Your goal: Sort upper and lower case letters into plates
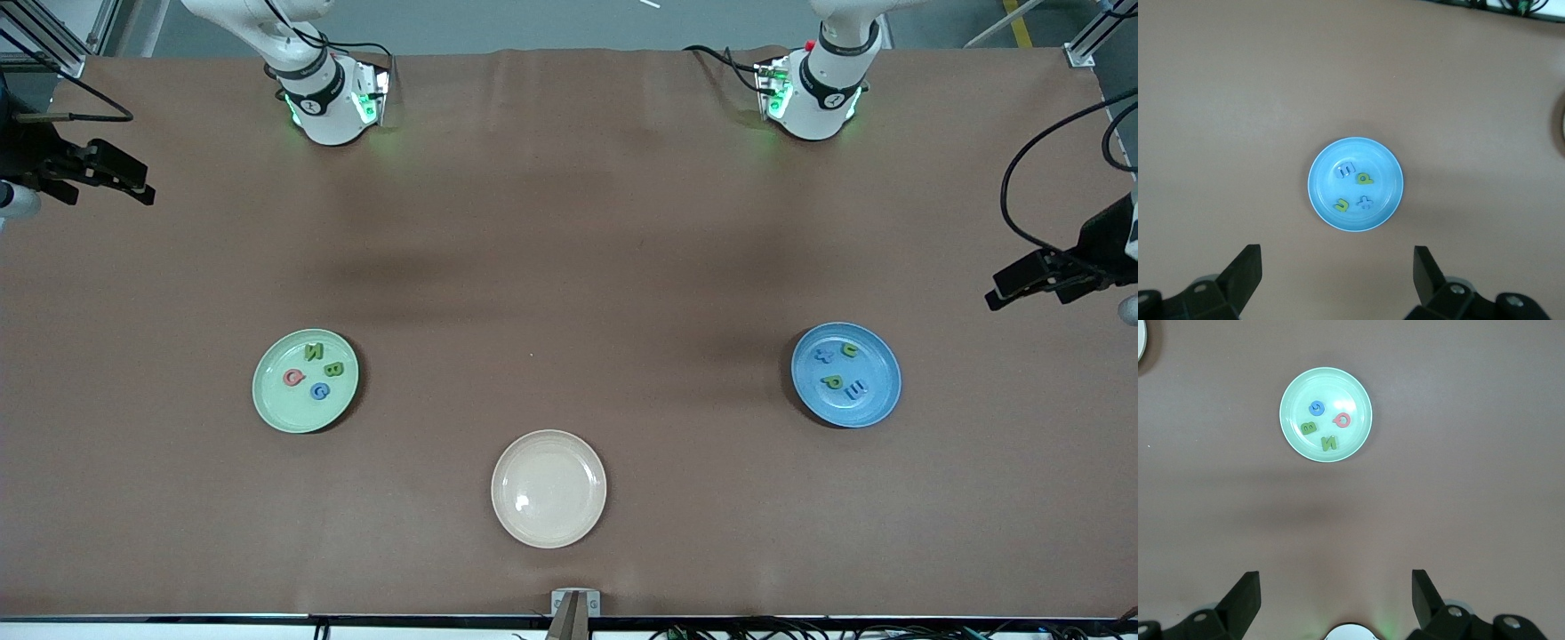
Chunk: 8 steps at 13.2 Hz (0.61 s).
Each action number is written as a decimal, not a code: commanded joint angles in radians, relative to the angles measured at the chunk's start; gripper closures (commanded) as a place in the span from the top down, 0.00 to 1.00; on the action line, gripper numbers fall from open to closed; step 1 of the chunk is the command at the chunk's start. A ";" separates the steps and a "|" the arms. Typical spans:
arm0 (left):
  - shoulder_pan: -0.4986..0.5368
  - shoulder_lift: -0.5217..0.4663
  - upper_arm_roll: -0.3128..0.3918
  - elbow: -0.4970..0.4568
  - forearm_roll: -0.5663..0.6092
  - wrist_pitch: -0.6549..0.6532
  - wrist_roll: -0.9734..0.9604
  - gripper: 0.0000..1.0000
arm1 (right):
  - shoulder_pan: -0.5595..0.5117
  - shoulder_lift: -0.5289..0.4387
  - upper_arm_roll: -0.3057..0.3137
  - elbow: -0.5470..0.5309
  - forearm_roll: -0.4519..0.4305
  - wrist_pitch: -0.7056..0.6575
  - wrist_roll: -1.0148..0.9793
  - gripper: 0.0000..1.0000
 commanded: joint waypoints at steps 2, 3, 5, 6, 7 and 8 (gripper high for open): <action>0.000 -0.076 0.009 -0.017 -0.003 -0.025 0.015 1.00 | -0.014 -0.025 0.010 -0.025 0.001 0.001 -0.010 1.00; 0.001 -0.084 0.009 -0.003 -0.002 -0.041 0.017 1.00 | -0.014 -0.025 0.010 -0.025 0.001 0.002 -0.010 1.00; 0.001 -0.092 0.010 0.037 0.002 -0.118 0.040 1.00 | -0.013 -0.025 0.012 -0.025 0.001 0.001 -0.010 1.00; 0.001 -0.093 0.009 0.049 0.002 -0.146 0.046 1.00 | -0.013 -0.025 0.010 -0.025 0.001 0.001 -0.010 1.00; -0.002 -0.092 0.009 0.066 0.003 -0.169 0.047 1.00 | -0.013 -0.025 0.010 -0.025 0.001 0.001 -0.010 1.00; -0.002 -0.093 0.007 0.078 0.003 -0.203 0.047 1.00 | -0.013 -0.025 0.010 -0.025 0.001 0.001 -0.010 1.00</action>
